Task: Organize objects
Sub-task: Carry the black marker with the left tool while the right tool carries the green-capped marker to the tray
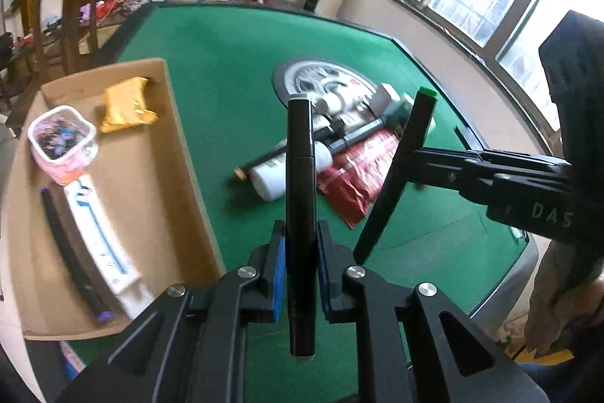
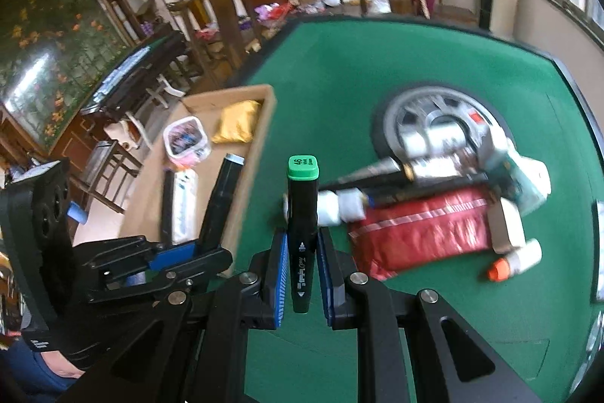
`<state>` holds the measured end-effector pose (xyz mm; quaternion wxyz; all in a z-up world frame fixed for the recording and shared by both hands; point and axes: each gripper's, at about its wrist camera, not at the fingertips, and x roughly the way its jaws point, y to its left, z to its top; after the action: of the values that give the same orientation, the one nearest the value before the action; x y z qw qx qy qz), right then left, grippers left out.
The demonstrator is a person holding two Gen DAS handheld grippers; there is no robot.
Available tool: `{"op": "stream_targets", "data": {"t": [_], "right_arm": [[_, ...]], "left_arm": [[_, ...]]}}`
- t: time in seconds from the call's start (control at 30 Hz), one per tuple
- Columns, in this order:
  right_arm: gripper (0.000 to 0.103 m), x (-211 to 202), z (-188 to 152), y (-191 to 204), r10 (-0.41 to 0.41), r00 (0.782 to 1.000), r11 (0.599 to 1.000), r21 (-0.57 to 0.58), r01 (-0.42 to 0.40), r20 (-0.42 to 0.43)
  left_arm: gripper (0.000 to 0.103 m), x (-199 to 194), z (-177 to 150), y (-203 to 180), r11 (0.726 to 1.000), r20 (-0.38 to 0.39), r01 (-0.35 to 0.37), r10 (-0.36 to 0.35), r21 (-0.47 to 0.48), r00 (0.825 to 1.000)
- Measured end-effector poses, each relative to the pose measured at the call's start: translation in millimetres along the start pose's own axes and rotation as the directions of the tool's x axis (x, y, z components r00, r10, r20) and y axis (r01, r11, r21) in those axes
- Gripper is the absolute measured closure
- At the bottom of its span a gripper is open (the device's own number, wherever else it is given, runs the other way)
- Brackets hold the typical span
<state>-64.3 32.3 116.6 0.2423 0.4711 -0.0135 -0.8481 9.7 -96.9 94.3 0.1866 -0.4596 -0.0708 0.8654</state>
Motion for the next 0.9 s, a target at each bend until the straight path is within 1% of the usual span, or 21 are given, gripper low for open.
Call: {"op": "stream_targets", "data": {"t": [0.23, 0.43, 0.67, 0.9], "right_arm": [[0.086, 5.6, 20.2, 46.5, 0.055, 0.998, 0.997, -0.061, -0.054, 0.017], [0.086, 25.6, 30.8, 79.9, 0.091, 0.996, 0.99, -0.104, -0.09, -0.003], [0.086, 69.6, 42.6, 109.8, 0.105, 0.992, 0.984, -0.134, -0.114, -0.07], [0.086, 114.0, 49.8, 118.2, 0.093, 0.986, 0.985, -0.134, -0.112, -0.14]], "left_arm": [[0.089, -30.0, 2.2, 34.4, 0.998, 0.049, -0.032, 0.034, -0.052, 0.998], [0.089, -44.0, -3.5, 70.0, 0.992, 0.061, -0.061, 0.068, -0.108, 0.996], [0.089, -49.2, -9.4, 111.2, 0.98, 0.055, -0.088, 0.099, -0.18, 0.994], [0.089, -45.5, -15.4, 144.4, 0.967, 0.032, -0.114, 0.125, -0.226, 0.992]]}}
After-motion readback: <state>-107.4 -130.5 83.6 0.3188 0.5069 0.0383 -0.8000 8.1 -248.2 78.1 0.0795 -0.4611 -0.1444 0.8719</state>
